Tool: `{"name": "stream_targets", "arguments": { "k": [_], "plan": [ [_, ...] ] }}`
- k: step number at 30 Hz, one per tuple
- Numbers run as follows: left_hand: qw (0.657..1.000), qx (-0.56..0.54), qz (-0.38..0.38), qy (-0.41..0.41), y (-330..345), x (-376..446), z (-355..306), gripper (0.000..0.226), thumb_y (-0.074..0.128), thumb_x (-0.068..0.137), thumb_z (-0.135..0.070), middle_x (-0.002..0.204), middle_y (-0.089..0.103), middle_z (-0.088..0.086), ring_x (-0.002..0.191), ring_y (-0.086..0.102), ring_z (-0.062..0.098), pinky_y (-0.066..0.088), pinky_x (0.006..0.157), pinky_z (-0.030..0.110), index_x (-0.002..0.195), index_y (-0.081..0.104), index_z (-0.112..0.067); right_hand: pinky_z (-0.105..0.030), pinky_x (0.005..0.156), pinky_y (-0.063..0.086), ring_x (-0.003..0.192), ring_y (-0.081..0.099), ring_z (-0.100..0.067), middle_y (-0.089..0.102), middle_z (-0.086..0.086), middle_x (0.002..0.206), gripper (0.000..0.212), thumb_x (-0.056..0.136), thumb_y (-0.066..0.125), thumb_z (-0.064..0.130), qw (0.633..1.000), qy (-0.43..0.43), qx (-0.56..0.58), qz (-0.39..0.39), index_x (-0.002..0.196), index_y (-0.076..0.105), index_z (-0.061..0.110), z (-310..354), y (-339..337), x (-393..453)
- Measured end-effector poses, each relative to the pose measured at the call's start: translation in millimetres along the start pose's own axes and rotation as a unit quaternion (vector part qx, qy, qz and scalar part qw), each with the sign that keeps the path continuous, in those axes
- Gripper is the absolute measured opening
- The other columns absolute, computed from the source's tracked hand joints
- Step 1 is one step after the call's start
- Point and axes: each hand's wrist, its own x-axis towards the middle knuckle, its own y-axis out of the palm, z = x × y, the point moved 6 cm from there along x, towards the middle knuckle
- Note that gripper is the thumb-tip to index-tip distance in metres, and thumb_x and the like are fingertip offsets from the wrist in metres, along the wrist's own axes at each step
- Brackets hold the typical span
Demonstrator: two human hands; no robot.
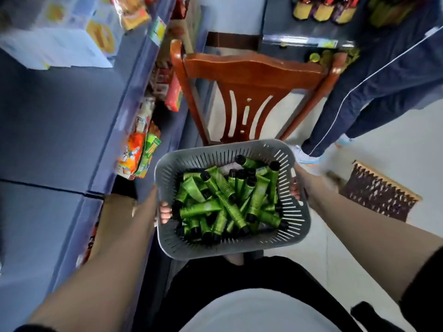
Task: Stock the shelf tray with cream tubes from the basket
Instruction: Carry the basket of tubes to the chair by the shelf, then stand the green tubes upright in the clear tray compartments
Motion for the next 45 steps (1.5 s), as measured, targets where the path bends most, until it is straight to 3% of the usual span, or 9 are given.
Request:
{"name": "stream_targets", "arguments": {
  "k": [5, 13, 24, 30, 33, 36, 39, 41, 45],
  "plan": [
    [0.996, 0.053, 0.034, -0.057, 20.8, 62.3, -42.2, 0.068, 0.027, 0.092, -0.065, 0.032, 0.045, 0.003, 0.028, 0.044, 0.016, 0.035, 0.039, 0.016, 0.059, 0.044, -0.007, -0.010, 0.032, 0.025, 0.026, 0.033, -0.010, 0.038, 0.003, 0.034, 0.052, 0.079, 0.060, 0.060, 0.995, 0.038, 0.071, -0.060, 0.059, 0.044, 0.014, -3.3, -0.1, 17.3],
    [0.993, 0.108, 0.025, -0.034, 63.4, 133.9, -74.3, 0.065, 0.047, 0.081, -0.070, 0.047, 0.056, 0.008, 0.043, 0.053, 0.022, 0.044, 0.049, 0.028, 0.066, 0.056, -0.007, -0.019, 0.038, 0.030, 0.033, 0.038, -0.013, 0.041, 0.000, 0.045, 0.058, 0.073, 0.057, 0.071, 0.989, 0.101, 0.074, -0.082, 0.057, 0.043, 0.017, -16.5, -5.4, 68.1],
    [0.993, 0.110, -0.010, -0.047, 74.0, 192.8, -60.2, 0.067, 0.044, 0.083, -0.070, 0.042, 0.056, 0.007, 0.033, 0.052, 0.017, 0.044, 0.038, 0.019, 0.064, 0.055, -0.007, -0.017, 0.036, 0.033, 0.027, 0.041, -0.012, 0.046, 0.001, 0.035, 0.055, 0.080, 0.057, 0.063, 0.988, 0.109, 0.082, -0.075, 0.061, 0.050, 0.011, -25.1, 18.2, 129.3],
    [0.994, 0.096, -0.005, -0.043, 79.5, 190.1, -61.5, 0.064, 0.041, 0.085, -0.069, 0.055, 0.056, 0.008, 0.042, 0.052, 0.019, 0.046, 0.044, 0.024, 0.068, 0.054, -0.008, -0.022, 0.048, 0.048, 0.037, 0.055, -0.012, 0.058, -0.002, 0.043, 0.048, 0.087, 0.054, 0.054, 0.993, 0.073, 0.032, -0.089, 0.073, 0.061, 0.009, -21.8, 10.5, 126.4],
    [0.990, 0.120, 0.040, -0.057, 82.5, 176.2, -66.5, 0.054, 0.040, 0.092, -0.058, 0.077, 0.058, 0.011, 0.065, 0.055, 0.020, 0.044, 0.060, 0.030, 0.087, 0.056, -0.006, -0.029, 0.064, 0.050, 0.059, 0.063, -0.019, 0.068, -0.013, 0.077, 0.042, 0.087, 0.057, 0.049, 0.991, 0.039, -0.040, -0.121, 0.080, 0.066, 0.009, -19.8, 9.6, 108.5],
    [0.972, 0.230, -0.017, 0.031, 78.0, 156.7, -80.9, 0.036, 0.051, 0.091, -0.047, 0.095, 0.059, 0.010, 0.092, 0.058, 0.027, 0.043, 0.078, 0.033, 0.093, 0.059, -0.011, -0.032, 0.087, 0.043, 0.104, 0.061, -0.027, 0.067, -0.010, 0.113, 0.042, 0.087, 0.059, 0.042, 0.955, -0.049, -0.188, -0.225, 0.115, 0.065, 0.012, -6.0, 4.2, 73.9],
    [0.925, 0.305, -0.095, 0.205, 78.6, 116.3, -104.6, 0.035, 0.058, 0.091, -0.031, 0.117, 0.061, 0.009, 0.114, 0.054, 0.027, 0.038, 0.087, 0.029, 0.118, 0.055, -0.008, -0.030, 0.093, 0.040, 0.114, 0.055, -0.026, 0.060, -0.010, 0.124, 0.046, 0.085, 0.065, 0.031, 0.942, -0.143, -0.198, -0.230, 0.125, 0.058, 0.010, 4.9, 18.0, 39.8],
    [0.914, 0.303, -0.045, 0.267, 87.6, 99.8, -105.3, 0.039, 0.061, 0.089, -0.025, 0.121, 0.058, 0.006, 0.114, 0.054, 0.022, 0.039, 0.089, 0.028, 0.124, 0.052, -0.010, -0.027, 0.088, 0.039, 0.112, 0.056, -0.025, 0.060, -0.008, 0.124, 0.044, 0.084, 0.068, 0.029, 0.938, -0.171, -0.243, -0.177, 0.123, 0.060, 0.012, 5.2, 38.0, 28.0],
    [0.855, 0.426, 0.085, 0.283, 115.3, 100.3, -81.0, 0.045, 0.063, 0.088, -0.021, 0.132, 0.052, 0.003, 0.122, 0.048, 0.016, 0.036, 0.093, 0.024, 0.130, 0.049, -0.013, -0.026, 0.087, 0.043, 0.111, 0.058, -0.021, 0.059, -0.004, 0.128, 0.047, 0.084, 0.068, 0.034, 0.919, -0.173, -0.352, -0.031, 0.126, 0.059, 0.017, -7.2, 91.0, 26.3]
  ]
}}
